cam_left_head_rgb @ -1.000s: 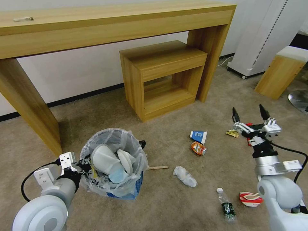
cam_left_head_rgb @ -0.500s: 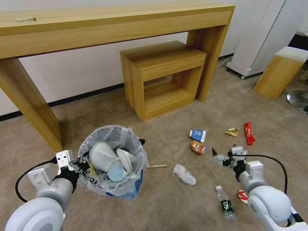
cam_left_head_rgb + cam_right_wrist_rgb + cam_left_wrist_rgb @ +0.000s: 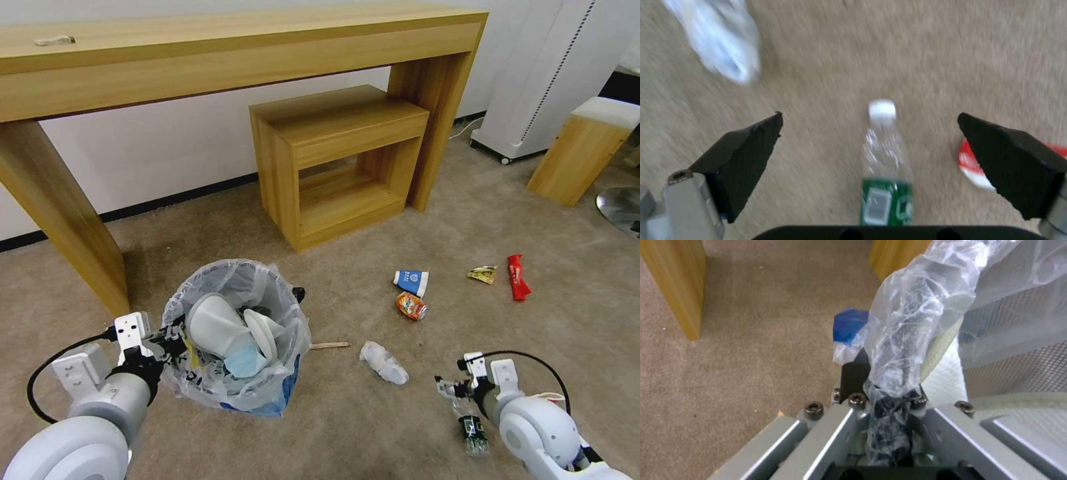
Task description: Pick up the trash bin and place the garbage on the floor into it.
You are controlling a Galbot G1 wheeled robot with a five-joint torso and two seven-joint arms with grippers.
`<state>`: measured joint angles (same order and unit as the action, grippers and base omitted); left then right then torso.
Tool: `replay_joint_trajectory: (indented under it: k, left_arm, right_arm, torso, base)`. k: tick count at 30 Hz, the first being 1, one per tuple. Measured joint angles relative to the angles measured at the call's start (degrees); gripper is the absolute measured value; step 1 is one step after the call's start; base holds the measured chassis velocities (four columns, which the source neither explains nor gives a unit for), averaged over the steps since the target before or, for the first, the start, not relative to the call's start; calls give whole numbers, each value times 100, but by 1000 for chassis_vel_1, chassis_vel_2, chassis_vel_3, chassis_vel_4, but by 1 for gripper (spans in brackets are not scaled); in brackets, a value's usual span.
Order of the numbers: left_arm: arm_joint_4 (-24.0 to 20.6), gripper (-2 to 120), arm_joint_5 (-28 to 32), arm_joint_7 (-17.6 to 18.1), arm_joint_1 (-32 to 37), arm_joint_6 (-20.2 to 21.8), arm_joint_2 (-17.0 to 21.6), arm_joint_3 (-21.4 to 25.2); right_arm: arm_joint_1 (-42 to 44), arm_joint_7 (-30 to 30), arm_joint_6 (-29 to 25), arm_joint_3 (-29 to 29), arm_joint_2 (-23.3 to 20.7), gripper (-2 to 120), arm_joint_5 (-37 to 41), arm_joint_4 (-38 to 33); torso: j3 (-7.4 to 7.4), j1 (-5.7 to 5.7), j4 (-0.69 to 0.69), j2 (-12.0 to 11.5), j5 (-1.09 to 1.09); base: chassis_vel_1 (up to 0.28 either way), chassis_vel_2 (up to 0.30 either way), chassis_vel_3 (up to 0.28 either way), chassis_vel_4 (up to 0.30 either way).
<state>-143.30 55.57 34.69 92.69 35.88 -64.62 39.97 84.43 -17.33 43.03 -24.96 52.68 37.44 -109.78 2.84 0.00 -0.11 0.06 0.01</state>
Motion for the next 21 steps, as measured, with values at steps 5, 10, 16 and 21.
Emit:
replay_joint_trajectory:
  k: [5, 10, 16, 21]
  left_arm:
    - [2, 1, -29, -3, -9, 0, -37, -48]
    - [9, 1, -64, -9, -25, 0, -48, -70]
    - [5, 1, -90, -19, 12, -3, -66, -66]
    - [5, 1, -144, -44, 72, -19, -83, -60]
  right_arm:
    - [195, 65, -37, 131, -94, 100, -223, 292]
    - [198, 48, -58, 265, -150, 100, -381, 473]
    - [129, 23, -69, 288, -196, 100, -385, 526]
    - [101, 21, -76, 408, -178, 100, -439, 595]
  torso:
    - [0, 0, 0, 1, 0]
    - [0, 0, 0, 0, 0]
    - [1, 0, 0, 1, -1]
    - [1, 0, 0, 1, -1]
  base:
    - [0, 0, 0, 0]
    - [0, 0, 0, 0]
    - [0, 0, 0, 0]
    - [0, 0, 0, 0]
